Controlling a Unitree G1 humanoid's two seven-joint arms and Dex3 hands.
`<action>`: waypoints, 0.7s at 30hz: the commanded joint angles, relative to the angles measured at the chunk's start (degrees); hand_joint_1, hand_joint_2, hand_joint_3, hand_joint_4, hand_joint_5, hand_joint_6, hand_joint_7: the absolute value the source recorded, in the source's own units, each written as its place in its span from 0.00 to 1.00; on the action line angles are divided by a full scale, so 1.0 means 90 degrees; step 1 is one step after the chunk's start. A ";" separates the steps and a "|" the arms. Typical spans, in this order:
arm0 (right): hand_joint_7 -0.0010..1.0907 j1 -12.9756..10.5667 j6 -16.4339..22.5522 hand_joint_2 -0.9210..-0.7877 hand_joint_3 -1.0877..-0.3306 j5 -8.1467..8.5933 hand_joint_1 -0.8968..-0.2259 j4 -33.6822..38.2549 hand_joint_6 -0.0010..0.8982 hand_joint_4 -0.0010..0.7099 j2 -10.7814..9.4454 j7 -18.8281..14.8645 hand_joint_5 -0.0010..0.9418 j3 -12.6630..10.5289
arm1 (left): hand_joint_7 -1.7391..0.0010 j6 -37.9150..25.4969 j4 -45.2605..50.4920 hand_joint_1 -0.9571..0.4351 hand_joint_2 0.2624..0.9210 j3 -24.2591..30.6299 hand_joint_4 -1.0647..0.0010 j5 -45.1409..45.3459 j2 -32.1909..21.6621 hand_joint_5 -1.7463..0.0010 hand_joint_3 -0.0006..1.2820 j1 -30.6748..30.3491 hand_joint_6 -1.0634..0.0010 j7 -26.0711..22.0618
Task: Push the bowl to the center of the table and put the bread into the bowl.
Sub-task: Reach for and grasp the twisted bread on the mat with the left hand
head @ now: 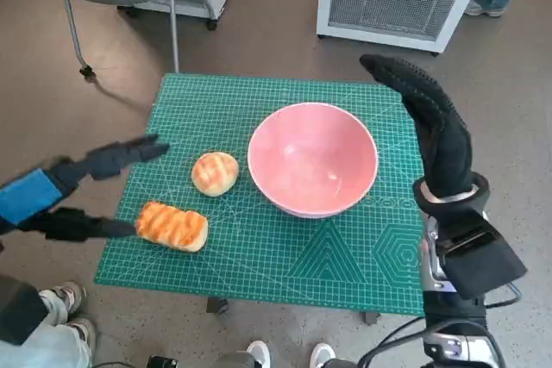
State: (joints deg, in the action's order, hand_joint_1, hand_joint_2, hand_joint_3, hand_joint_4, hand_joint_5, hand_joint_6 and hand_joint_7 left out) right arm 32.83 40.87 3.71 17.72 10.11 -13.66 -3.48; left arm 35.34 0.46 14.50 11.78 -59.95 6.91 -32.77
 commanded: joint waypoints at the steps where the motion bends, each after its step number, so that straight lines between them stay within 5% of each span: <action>1: 0.58 -0.0139 -0.0129 0.00 0.32 -0.0035 0.37 -0.0025 0.00 0.29 -0.0011 0.0045 0.00 0.0024 | 1.00 -0.0263 0.0264 0.27 0.98 -0.0082 0.92 0.0416 -0.0337 1.00 0.01 -0.0264 0.80 -0.0314; 8: 0.58 -0.0133 -0.0144 0.00 0.32 -0.0029 0.37 -0.0022 0.00 0.29 -0.0012 0.0038 0.00 0.0037 | 1.00 -0.1002 0.0700 0.17 0.91 -0.0318 0.99 0.0508 -0.0433 1.00 0.00 -0.0382 0.89 -0.0852; 21: 0.58 -0.0184 -0.0162 0.00 0.32 0.0002 0.37 -0.0059 0.00 0.29 0.0014 0.0032 0.00 0.0011 | 0.99 -0.1306 0.0720 0.26 0.81 -0.0821 0.92 0.0816 -0.0078 0.99 0.00 -0.0224 0.85 -0.0677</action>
State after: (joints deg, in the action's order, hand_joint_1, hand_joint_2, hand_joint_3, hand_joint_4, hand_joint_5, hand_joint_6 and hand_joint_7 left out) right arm 32.68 40.24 3.75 17.13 10.12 -13.52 -3.42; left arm 23.89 7.26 8.42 17.92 -61.28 3.96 -39.64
